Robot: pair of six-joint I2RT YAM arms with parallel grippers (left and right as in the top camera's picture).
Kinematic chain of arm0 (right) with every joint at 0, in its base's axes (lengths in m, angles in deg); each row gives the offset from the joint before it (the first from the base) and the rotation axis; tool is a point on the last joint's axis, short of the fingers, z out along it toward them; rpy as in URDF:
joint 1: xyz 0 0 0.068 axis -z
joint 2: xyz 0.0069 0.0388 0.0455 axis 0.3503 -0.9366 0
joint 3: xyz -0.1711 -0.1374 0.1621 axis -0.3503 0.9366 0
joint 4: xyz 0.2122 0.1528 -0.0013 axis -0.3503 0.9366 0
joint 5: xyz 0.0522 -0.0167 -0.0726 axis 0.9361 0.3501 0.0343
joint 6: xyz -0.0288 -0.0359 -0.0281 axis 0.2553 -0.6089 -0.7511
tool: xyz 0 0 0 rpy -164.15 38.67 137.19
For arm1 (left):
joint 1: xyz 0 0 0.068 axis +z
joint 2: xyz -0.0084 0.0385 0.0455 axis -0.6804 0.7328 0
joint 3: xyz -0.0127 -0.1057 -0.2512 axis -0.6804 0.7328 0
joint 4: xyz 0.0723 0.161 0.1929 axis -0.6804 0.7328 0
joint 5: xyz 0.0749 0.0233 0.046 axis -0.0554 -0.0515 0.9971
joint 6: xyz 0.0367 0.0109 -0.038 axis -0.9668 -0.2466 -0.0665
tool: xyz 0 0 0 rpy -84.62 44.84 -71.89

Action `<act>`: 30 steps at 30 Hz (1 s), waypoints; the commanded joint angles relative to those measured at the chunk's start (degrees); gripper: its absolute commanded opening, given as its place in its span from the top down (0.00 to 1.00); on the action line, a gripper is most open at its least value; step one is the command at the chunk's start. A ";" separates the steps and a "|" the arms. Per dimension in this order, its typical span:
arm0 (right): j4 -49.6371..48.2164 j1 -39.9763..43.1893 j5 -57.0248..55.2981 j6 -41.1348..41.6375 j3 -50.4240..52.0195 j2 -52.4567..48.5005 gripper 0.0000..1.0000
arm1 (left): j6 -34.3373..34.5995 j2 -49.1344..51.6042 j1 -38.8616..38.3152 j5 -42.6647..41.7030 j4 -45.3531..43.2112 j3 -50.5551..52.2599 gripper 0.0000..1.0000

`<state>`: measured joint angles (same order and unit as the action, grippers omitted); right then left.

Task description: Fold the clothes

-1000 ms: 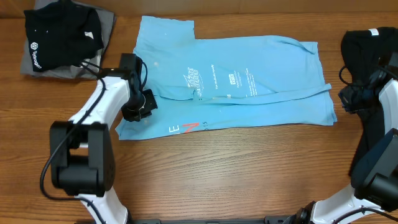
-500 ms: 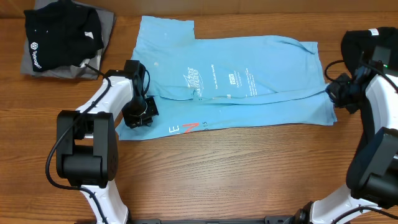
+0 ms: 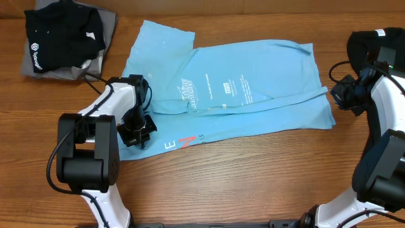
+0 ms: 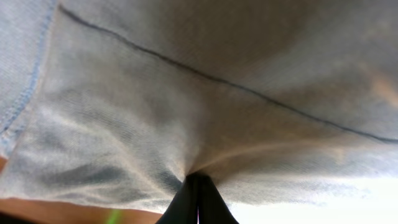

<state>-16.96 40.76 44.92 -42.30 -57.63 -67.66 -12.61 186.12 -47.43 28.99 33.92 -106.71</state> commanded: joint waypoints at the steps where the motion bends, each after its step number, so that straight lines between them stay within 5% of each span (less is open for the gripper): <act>1: -0.31 0.11 -0.11 -0.22 0.09 -0.35 0.96 | 3.06 -2.49 1.16 4.59 0.83 1.92 0.95; 9: -4.26 0.46 2.82 -0.24 -0.04 -0.35 0.96 | 3.15 -15.93 1.20 4.63 -2.08 1.77 0.96; 25: -7.19 -3.61 2.62 1.38 10.14 -0.79 0.96 | 1.22 -18.78 1.20 4.61 -10.03 1.75 0.41; 30: -7.26 -3.58 2.62 1.38 10.97 -0.87 0.96 | 0.17 -18.78 1.20 4.61 -10.75 1.75 0.32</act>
<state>-23.62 36.98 48.28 -41.45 -47.03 -68.49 -11.45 167.35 -46.58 32.90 23.40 -104.59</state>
